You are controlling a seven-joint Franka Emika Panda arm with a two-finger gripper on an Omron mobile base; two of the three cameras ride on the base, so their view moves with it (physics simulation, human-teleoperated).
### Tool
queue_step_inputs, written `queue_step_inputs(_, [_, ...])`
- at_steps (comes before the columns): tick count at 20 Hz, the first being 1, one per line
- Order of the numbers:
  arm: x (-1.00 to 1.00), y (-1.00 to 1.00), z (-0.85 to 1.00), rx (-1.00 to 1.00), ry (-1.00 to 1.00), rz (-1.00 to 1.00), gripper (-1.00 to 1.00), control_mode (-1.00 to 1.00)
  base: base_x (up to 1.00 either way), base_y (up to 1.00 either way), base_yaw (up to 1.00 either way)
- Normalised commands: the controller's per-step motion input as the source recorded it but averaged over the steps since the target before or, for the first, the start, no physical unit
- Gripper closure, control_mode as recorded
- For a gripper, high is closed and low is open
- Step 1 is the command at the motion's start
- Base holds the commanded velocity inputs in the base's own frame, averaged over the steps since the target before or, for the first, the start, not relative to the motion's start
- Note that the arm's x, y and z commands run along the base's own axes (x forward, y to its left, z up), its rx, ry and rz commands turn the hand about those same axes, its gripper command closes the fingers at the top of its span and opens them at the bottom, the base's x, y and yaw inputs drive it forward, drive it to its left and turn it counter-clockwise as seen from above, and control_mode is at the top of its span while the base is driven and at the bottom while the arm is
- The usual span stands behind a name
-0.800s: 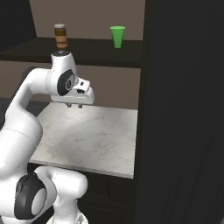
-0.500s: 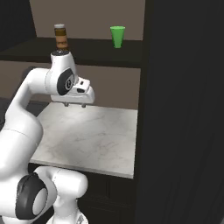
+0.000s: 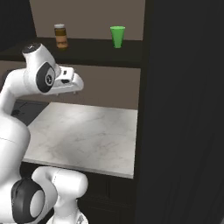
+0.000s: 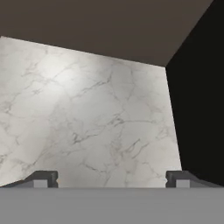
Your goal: Take the cinnamon bottle from the cabinet and place it on the dining table, next to the plate with the cupcake. Then take the chocolate from the dining counter and place it on the cupcake plate.
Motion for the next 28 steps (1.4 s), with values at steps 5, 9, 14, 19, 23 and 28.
queue_step_inputs(5, [-0.12,0.46,0.02,0.00,-0.11,0.11,-1.00,-1.00,0.00,0.00,0.00])
queue_step_inputs(9, [0.01,0.12,0.62,0.04,-0.14,0.14,-1.00,-1.00,0.00,0.00,0.00])
queue_step_inputs(14, [0.13,0.00,0.86,0.18,-0.12,0.12,-1.00,-1.00,0.00,0.00,0.00])
queue_step_inputs(19, [0.77,0.03,0.75,0.15,-0.07,0.10,-1.00,-1.00,0.00,0.00,0.00])
queue_step_inputs(23, [0.71,0.19,0.59,0.00,0.00,0.00,-1.00,-1.00,0.00,0.00,0.00])
queue_step_inputs(28, [0.34,0.08,0.33,0.00,-0.03,0.00,-1.00,-1.00,0.00,0.00,0.00])
